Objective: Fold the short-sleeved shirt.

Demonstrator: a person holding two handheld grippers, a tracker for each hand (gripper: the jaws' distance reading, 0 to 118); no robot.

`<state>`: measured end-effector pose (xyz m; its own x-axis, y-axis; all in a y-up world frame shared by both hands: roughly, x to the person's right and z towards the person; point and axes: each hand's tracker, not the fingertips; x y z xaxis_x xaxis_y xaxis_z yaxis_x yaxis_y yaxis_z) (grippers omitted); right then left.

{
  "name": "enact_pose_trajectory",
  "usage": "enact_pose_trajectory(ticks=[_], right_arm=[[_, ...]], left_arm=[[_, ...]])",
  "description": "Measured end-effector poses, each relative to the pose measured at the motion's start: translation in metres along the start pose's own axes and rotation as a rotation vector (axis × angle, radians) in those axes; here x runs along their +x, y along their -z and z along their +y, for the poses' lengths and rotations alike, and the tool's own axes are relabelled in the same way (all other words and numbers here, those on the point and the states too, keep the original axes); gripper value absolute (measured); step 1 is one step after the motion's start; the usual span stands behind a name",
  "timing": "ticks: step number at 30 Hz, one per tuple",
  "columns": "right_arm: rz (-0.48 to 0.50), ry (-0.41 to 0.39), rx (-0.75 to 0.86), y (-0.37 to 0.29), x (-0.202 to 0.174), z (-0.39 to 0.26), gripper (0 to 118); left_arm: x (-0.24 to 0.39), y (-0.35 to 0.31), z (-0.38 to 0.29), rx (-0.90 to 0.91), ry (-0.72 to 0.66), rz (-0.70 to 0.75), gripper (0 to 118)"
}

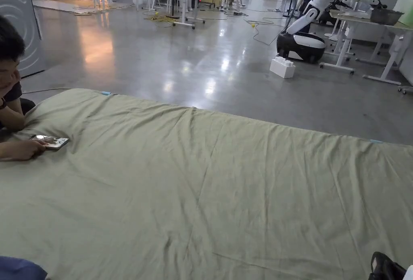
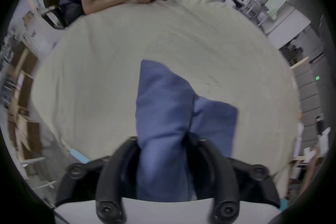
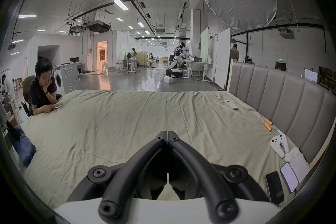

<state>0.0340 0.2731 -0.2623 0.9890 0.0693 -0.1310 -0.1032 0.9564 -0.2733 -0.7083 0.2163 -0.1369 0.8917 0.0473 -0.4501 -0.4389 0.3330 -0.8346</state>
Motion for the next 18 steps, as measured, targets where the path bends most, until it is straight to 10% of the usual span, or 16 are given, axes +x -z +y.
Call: enact_pose_trajectory(ticks=[8, 18], right_arm=[[0.034, -0.040, -0.010, 0.004, -0.005, -0.004, 1], [0.037, -0.024, -0.001, 0.005, -0.015, -0.002, 1]], left_arm=[[0.050, -0.025, -0.012, 0.126, 0.132, 0.343, 74], [0.197, -0.064, -0.059, 0.678, 0.199, 0.214, 74]])
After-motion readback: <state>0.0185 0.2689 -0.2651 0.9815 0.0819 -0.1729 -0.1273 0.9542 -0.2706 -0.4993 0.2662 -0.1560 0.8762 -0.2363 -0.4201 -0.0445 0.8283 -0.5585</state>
